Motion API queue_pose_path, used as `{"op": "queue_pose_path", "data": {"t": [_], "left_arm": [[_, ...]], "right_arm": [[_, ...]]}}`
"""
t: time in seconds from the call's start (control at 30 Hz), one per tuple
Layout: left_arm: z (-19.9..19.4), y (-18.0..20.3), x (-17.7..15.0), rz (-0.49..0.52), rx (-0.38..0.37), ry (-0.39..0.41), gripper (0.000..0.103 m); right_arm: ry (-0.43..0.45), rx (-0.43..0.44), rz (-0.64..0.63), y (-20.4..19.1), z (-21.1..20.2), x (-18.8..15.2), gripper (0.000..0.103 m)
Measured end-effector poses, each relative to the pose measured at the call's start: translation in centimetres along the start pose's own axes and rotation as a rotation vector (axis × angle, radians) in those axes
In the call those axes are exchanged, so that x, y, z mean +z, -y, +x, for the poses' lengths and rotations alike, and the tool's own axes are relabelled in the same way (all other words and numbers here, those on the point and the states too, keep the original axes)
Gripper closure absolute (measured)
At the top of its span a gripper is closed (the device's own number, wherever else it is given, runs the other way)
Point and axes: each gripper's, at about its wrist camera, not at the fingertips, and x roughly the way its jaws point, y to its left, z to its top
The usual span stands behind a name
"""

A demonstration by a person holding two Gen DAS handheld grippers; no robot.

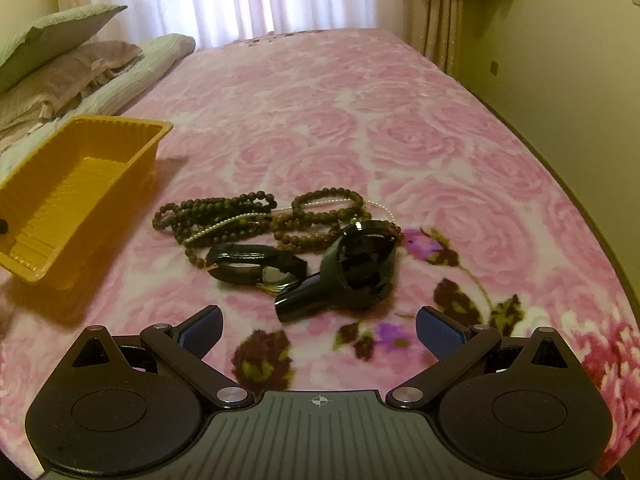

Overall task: Organize jewelry
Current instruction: 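Grasp the yellow tray rim with the left gripper, then drop the black band into the tray with the right gripper while left holds tray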

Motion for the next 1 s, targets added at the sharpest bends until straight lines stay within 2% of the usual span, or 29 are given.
{"op": "queue_pose_path", "data": {"t": [0.13,0.23,0.3,0.33,0.37,0.4,0.5,0.6,0.63,0.67,0.77,1.0], "left_arm": [[-1.8,3.5,-0.1,0.118,0.104,0.036,0.1],[-2.6,5.7,-0.5,0.167,0.162,0.045,0.1],[-2.9,7.0,-0.8,0.193,0.191,0.048,0.1],[-3.0,7.4,-0.8,0.194,0.2,0.045,0.1],[-3.0,7.6,-0.9,0.188,0.206,0.043,0.1],[-3.0,7.8,-0.8,0.184,0.21,0.039,0.1],[-3.1,8.3,-0.8,0.186,0.22,0.034,0.1],[-3.1,8.6,-0.5,0.206,0.224,0.032,0.1],[-3.2,8.7,-0.5,0.215,0.224,0.032,0.1],[-3.1,8.8,-0.4,0.222,0.223,0.031,0.1],[-3.2,9.1,-0.2,0.245,0.221,0.03,0.1],[-3.2,9.2,-0.4,0.279,0.205,0.035,0.1]], "right_arm": [[0.022,-0.001,0.008,1.2,0.0,-0.4,0.001],[0.042,-0.001,-0.001,2.1,0.0,-0.7,0.001],[0.063,0.017,-0.017,2.4,-0.1,-0.7,0.009],[0.066,0.028,-0.025,2.5,0.1,-0.6,0.02],[0.07,0.039,-0.033,2.6,0.2,-0.5,0.026],[0.077,0.048,-0.041,2.6,0.4,-0.4,0.027],[0.098,0.057,-0.088,2.2,1.0,0.0,0.041],[0.092,0.054,-0.158,1.5,1.9,0.3,0.063],[0.08,0.045,-0.179,1.3,2.3,0.3,0.075],[0.079,0.045,-0.189,1.2,2.5,0.3,0.082],[0.084,0.039,-0.212,0.9,2.3,0.2,0.091],[0.116,-0.01,-0.222,1.6,1.0,0.4,0.1]]}}
